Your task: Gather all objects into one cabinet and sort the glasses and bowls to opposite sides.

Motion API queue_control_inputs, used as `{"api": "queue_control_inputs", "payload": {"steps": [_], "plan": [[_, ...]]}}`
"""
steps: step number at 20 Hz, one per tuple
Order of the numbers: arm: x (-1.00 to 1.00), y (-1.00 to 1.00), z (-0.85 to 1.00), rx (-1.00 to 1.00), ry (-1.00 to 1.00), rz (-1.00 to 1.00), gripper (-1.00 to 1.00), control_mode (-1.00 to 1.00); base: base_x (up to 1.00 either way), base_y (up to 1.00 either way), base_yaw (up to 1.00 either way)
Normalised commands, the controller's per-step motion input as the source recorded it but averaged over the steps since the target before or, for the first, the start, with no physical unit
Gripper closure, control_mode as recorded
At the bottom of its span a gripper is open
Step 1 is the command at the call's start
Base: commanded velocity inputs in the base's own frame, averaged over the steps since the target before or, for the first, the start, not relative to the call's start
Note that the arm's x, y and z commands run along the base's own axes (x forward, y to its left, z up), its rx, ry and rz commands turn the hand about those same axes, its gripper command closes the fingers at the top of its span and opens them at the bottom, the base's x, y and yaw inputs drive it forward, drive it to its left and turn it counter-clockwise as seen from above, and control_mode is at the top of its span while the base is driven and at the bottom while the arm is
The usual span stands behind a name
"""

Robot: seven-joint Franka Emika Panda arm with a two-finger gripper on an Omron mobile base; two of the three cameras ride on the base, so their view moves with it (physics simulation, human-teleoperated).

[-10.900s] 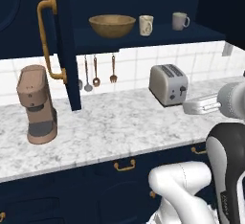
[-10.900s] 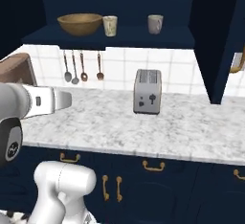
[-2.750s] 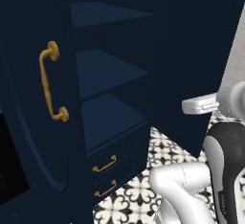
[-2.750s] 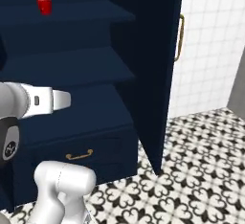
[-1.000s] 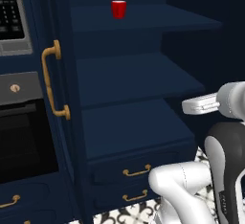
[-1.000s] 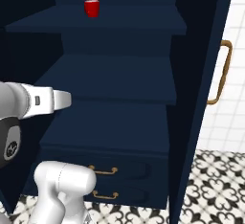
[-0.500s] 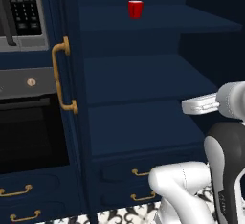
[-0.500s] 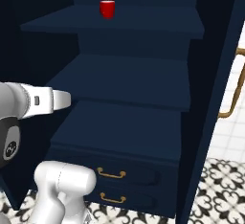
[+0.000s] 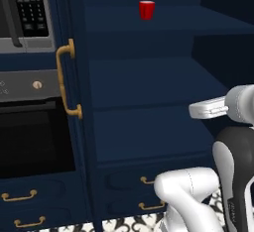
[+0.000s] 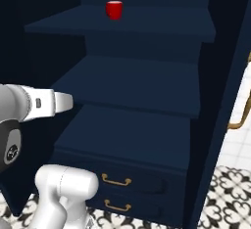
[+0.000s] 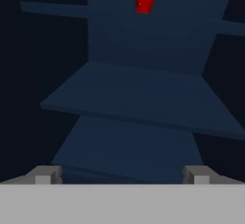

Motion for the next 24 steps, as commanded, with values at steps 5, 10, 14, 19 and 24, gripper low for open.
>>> {"api": "queue_control_inputs", "payload": {"steps": [5,10,14,19,24], "plan": [[0.0,0.0,0.0,0.0,0.0,0.0,-1.0,1.0,0.21,-0.03,0.0],[0.0,0.0,0.0,0.0,0.0,0.0,-1.0,1.0,0.29,-0.13,0.0],[0.0,0.0,0.0,0.0,0.0,0.0,-1.0,1.0,0.44,-0.18,0.0],[0.0,0.0,0.0,0.0,0.0,0.0,-1.0,1.0,0.25,0.0,0.0],[0.0,0.0,0.0,0.0,0.0,0.0,-1.0,1.0,0.35,-0.02,0.0]]}}
